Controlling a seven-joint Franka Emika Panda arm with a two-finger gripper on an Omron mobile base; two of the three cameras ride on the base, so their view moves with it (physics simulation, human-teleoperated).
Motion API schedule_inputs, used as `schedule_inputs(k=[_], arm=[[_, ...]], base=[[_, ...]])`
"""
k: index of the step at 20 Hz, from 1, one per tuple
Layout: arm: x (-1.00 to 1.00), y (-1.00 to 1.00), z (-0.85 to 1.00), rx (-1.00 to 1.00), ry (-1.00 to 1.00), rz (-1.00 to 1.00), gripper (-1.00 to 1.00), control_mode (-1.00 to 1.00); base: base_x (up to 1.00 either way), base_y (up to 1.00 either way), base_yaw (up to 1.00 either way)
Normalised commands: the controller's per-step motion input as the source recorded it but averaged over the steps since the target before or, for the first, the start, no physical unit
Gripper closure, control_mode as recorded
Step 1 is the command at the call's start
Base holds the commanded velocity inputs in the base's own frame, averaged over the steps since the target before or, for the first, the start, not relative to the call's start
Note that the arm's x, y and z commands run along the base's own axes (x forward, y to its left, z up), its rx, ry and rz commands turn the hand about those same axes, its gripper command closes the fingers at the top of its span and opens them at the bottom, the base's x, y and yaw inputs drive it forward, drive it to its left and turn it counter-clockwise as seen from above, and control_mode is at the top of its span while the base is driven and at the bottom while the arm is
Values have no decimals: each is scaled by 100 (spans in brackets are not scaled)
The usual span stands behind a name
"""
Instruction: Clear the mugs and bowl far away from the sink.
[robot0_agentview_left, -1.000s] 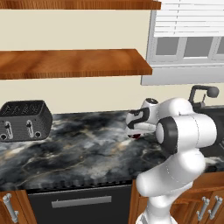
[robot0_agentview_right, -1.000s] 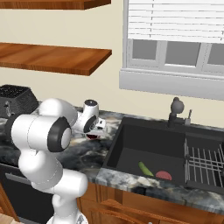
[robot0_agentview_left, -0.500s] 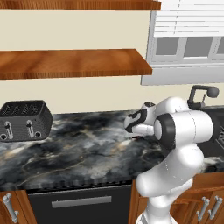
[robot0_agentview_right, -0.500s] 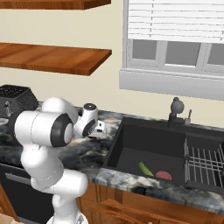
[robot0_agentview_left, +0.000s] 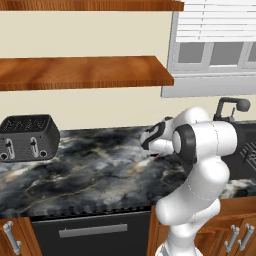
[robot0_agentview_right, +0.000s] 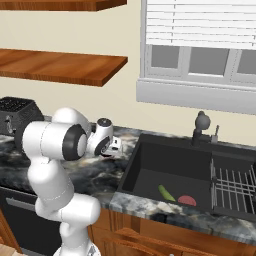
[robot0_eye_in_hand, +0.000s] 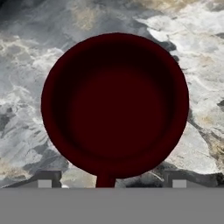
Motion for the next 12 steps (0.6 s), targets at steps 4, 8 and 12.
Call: schedule_inputs(k=[4,8,12], arm=[[-1,0,-2,3,-3,0,100,-100],[-10,0,-8,3,-4,0,100,-100],[0,0,-11,2,-3,0,100,-100]], base=[[0,0,0],[0,0,0],[0,0,0]])
